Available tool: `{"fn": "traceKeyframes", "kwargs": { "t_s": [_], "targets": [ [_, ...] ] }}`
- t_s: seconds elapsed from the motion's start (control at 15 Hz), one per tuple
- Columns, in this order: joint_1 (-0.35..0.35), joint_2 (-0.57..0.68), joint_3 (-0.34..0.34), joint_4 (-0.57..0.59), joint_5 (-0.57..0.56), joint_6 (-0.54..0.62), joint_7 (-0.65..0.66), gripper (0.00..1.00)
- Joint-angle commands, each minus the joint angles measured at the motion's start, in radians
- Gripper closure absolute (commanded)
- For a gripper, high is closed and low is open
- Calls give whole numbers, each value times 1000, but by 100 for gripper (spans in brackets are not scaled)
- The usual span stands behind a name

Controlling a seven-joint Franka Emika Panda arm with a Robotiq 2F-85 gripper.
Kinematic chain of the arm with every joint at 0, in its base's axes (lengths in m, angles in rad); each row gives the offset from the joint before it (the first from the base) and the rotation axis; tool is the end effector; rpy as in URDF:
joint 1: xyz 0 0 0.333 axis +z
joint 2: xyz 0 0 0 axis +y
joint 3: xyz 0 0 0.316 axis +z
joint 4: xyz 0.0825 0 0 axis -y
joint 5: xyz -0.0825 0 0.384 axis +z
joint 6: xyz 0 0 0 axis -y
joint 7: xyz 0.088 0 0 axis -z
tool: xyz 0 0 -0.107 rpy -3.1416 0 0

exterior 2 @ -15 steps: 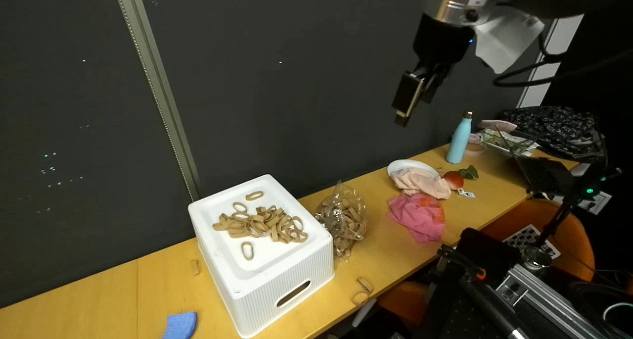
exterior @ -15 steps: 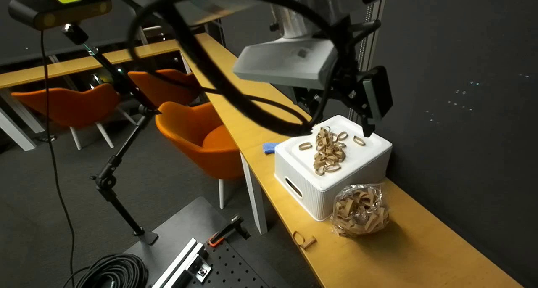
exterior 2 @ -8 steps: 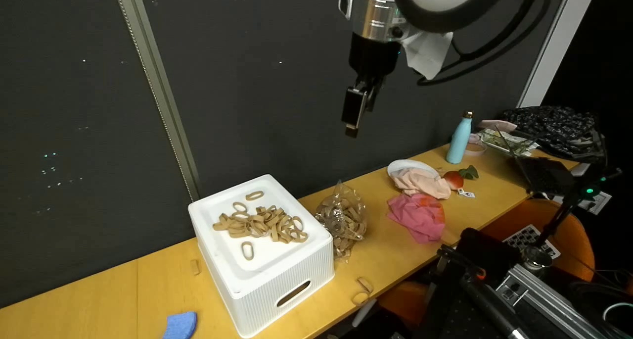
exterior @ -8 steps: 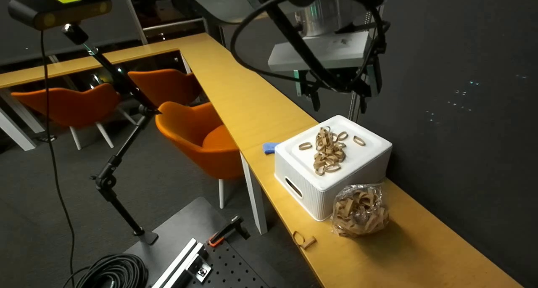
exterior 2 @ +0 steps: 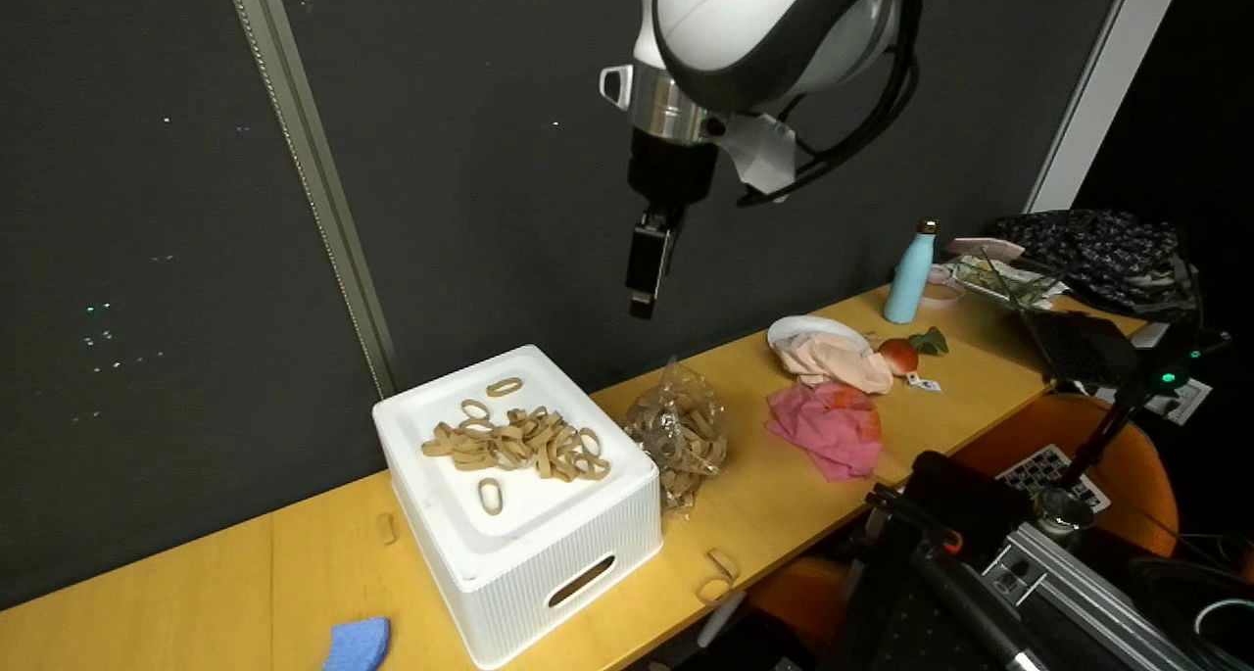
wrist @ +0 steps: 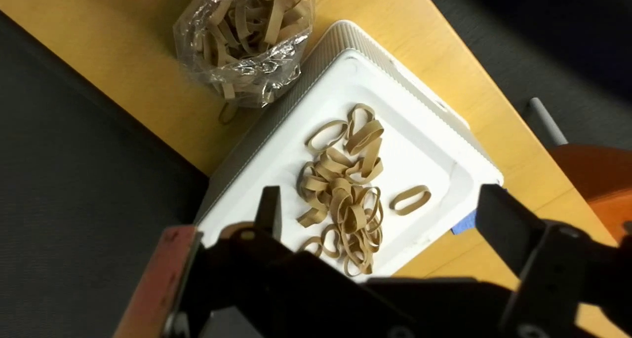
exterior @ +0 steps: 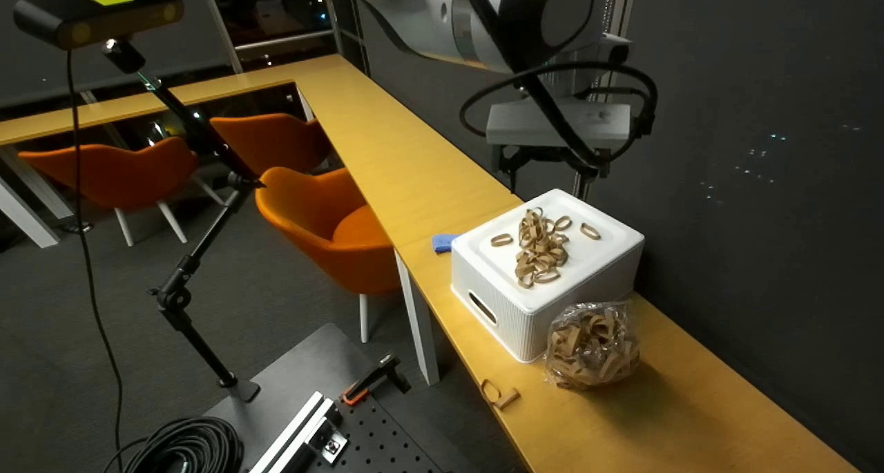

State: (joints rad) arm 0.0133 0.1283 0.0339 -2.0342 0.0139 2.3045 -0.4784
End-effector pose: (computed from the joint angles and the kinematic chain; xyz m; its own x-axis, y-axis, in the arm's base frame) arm 0.5886 0.0276 0.3967 0.8602 0.4924 0.1329 0.4902 -0.8701 0.0511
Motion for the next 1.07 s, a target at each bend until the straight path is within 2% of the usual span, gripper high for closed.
{"fn": "traceKeyframes", "kwargs": {
  "t_s": [0.0,0.13,0.27,0.33,0.47,0.6,1.0],
  "targets": [
    [-19,109,19,53,42,-7,-89,0],
    [-30,146,23,47,29,2,-116,0],
    [-18,129,-4,12,-65,-3,-36,0],
    [-26,145,19,23,-18,-2,-60,0],
    [-30,151,12,20,-50,-2,-47,0],
    [-39,128,18,-3,-35,26,-69,0],
    [-24,323,61,159,-50,67,-82,0]
  ]
}}
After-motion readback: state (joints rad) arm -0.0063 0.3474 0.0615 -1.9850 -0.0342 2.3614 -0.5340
